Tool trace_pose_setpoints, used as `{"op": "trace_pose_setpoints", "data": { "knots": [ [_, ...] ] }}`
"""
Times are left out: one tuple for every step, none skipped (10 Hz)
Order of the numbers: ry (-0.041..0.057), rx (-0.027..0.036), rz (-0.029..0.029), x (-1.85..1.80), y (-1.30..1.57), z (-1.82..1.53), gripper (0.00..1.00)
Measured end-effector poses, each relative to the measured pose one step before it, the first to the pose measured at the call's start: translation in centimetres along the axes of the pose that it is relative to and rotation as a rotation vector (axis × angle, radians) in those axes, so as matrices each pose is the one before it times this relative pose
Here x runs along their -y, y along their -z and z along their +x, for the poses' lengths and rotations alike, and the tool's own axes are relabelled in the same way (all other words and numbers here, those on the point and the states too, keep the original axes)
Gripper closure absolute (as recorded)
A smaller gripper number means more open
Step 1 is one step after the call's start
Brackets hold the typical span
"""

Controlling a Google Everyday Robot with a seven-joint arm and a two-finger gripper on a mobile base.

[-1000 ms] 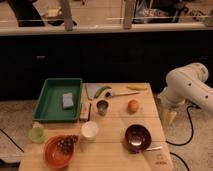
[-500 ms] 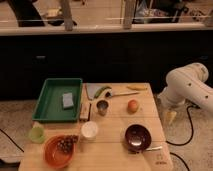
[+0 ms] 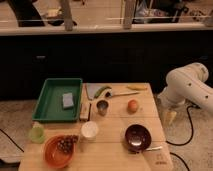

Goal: Place apple in paper cup

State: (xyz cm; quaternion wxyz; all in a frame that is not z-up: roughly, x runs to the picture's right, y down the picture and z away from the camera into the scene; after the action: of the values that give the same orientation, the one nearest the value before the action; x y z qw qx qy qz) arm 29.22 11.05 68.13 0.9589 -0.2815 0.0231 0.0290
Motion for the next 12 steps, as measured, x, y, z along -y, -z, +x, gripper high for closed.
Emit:
{"op": "trace_pose_setpoints", "data": {
  "knots": [
    [0.00009, 0.00008, 0.00013, 0.006, 0.004, -0.006, 0.2],
    [-0.00012, -0.00002, -0.00006, -0.003, -0.004, 0.004, 0.2],
    [0.00003, 0.0, 0.00001, 0.0, 0.0, 0.001, 0.2],
    [0.00077, -0.00226, 0.00104, 0.041, -0.012, 0.006, 0.2],
    [0.01032, -0.00972, 0.0058, 0.397, -0.084, -0.292, 0.2],
    [0.01961, -0.00441, 0.00619, 1.051, -0.243, -1.547, 0.2],
    [0.01568, -0.00421, 0.00787, 0.835, -0.127, -1.282, 0.2],
    [0.0053, -0.00587, -0.00029, 0.074, -0.089, -0.174, 0.2],
    [0.00526, -0.00364, 0.00092, 0.073, -0.014, -0.062, 0.2],
    [0.00984, -0.00244, 0.00417, 0.195, -0.187, -0.095, 0.2],
    [0.00579, -0.00056, 0.00442, 0.244, -0.147, -0.206, 0.2],
    [0.01066, 0.00111, 0.0052, 0.386, -0.182, -0.502, 0.2]
  ]
}}
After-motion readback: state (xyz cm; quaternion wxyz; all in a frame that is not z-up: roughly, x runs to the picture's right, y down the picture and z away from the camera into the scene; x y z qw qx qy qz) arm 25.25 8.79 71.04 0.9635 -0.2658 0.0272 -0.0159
